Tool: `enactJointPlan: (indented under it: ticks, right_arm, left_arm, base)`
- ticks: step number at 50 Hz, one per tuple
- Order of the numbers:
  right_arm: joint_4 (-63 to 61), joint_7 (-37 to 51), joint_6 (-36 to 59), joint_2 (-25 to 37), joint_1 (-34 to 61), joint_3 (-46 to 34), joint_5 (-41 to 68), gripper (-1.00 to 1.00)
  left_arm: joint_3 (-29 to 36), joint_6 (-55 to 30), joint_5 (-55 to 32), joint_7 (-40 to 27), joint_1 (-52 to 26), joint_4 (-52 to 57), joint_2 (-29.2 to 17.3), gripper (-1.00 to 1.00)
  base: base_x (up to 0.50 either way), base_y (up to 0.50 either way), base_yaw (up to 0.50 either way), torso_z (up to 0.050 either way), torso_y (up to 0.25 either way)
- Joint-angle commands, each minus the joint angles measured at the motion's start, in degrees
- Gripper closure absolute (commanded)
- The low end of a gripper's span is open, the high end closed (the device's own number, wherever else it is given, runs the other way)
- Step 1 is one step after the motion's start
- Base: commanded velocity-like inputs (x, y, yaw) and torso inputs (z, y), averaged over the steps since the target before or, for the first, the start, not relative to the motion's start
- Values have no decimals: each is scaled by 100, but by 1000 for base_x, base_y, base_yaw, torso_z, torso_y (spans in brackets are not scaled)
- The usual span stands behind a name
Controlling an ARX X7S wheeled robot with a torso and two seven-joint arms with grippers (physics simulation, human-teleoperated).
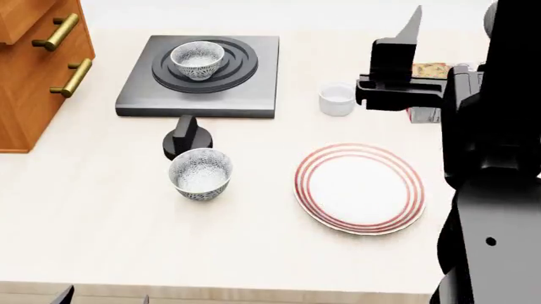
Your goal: Pick the akita bowl on the stove and place it on the plate.
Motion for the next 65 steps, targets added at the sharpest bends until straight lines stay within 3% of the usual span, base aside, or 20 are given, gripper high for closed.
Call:
enactJointPlan:
  ticks: [1,16,44,52,65]
  right_arm:
    - [-325,-334,405,-53,-487,834,378,-100]
    - [-213,-532,-357,98,-1338,489,370,-100]
    - [-173,-521,-337,95,-1330,524,534,-100]
    - [-144,-525,-387,115,-1343,509,564,-100]
    - [-146,-484,-357,133,-1324,479,601,-100]
  left_arm:
    - [68,40,-31,-45,-3,-38,-44,-100]
    - [133,-4,-82,-109,13,58,-97,-100]
    - [241,33,-163,-203,-37,-32,-172,-100]
    - [368,75,184,-386,-35,177,-258,-100]
    - [155,-1576,-186,-498,-500,1670,-180,-100]
  base:
    - [0,0,0,0,0]
    - [0,0,0,0,0]
    - [0,0,0,0,0]
    - [0,0,0,0,0]
    - [0,0,0,0,0]
